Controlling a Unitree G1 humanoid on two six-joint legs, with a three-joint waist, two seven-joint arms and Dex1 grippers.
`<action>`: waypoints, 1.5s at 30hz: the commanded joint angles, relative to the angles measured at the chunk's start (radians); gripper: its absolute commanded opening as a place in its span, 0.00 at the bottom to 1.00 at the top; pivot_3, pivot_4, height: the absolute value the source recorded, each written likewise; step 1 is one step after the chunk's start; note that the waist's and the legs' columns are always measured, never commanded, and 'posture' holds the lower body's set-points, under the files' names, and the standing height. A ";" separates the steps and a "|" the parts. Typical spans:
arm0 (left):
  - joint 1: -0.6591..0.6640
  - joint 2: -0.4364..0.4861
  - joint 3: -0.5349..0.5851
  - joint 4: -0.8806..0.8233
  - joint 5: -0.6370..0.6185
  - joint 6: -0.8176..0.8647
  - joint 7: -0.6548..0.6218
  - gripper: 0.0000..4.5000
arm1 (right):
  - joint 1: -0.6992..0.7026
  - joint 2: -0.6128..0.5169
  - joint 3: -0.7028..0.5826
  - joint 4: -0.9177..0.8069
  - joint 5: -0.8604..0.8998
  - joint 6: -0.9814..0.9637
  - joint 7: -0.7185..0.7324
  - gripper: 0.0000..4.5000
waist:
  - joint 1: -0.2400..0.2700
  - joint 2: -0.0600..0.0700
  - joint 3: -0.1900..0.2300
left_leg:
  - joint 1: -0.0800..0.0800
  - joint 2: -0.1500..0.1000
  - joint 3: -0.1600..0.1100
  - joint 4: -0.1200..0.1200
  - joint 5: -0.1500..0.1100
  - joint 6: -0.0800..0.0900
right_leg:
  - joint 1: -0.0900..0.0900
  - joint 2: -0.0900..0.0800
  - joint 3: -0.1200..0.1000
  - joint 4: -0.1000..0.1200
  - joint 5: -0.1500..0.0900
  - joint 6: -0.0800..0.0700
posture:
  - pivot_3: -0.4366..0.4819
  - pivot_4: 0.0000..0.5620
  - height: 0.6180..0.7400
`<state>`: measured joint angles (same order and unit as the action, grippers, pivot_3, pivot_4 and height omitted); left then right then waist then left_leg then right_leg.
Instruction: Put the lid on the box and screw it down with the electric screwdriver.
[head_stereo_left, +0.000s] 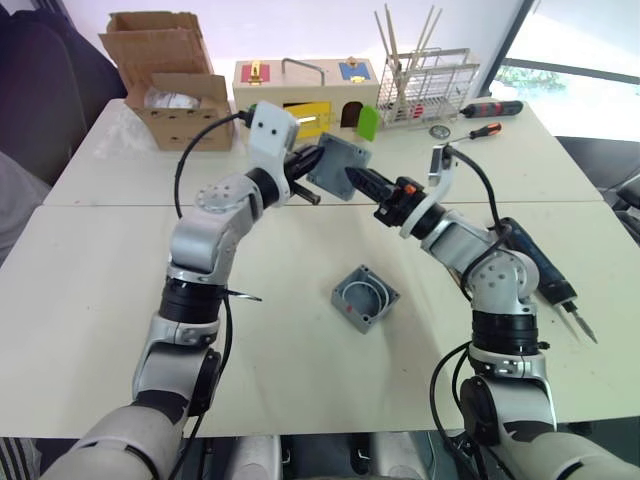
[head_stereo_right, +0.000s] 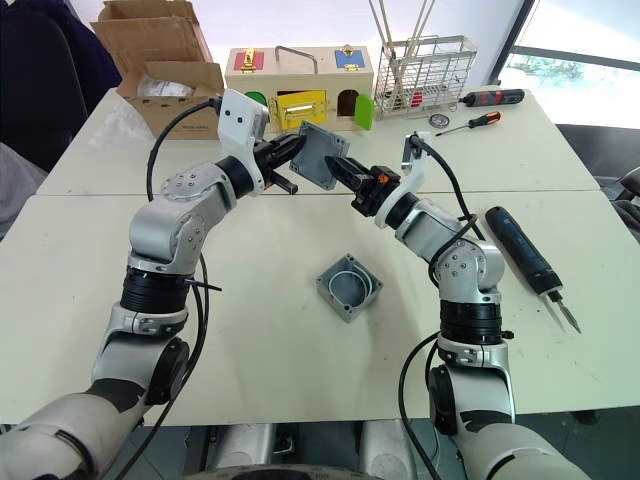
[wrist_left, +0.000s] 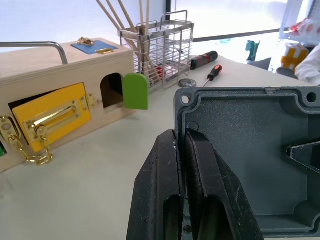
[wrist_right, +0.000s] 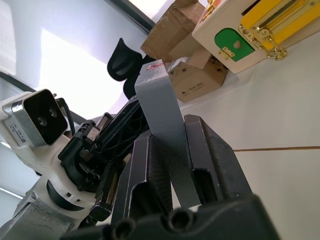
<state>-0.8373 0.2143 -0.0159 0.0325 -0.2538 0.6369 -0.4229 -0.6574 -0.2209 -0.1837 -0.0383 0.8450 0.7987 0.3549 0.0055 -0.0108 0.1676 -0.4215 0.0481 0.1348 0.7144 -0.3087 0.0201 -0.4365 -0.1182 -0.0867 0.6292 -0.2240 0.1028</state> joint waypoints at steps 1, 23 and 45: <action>-0.014 0.004 0.021 -0.036 -0.011 -0.026 0.003 0.00 | 0.001 -0.008 -0.011 -0.050 0.016 -0.001 0.019 0.03 | 0.000 0.000 0.000 | 0.000 0.000 0.000 0.000 0.000 0.000 | 0.000 0.000 0.000 0.000 0.000 0.000 | 0.48 0.27 0.90; -0.005 0.004 0.017 -0.045 -0.022 -0.023 0.002 0.00 | 0.023 -0.016 -0.028 -0.061 0.030 0.005 0.019 0.50 | 0.000 0.000 0.000 | 0.000 0.000 0.000 0.000 0.000 0.000 | 0.000 0.000 0.000 0.000 0.000 0.000 | 0.48 0.27 0.90; -0.037 0.076 0.134 -0.148 -0.231 0.119 -0.101 0.99 | 0.062 -0.055 0.022 -0.150 -0.072 -0.056 0.038 0.02 | -0.001 0.000 0.000 | -0.002 0.000 0.000 -0.001 0.000 0.000 | -0.003 0.000 0.000 0.000 0.000 0.000 | 0.48 0.27 0.90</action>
<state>-0.8179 0.2705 0.0586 -0.0463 -0.4147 0.7198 -0.5116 -0.5940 -0.2567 -0.1558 -0.1217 0.8005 0.7837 0.3997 0.0043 -0.0106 0.1677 -0.4245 0.0484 0.1343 0.7137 -0.3086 0.0199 -0.4399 -0.1182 -0.0867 0.6291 -0.2240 0.1028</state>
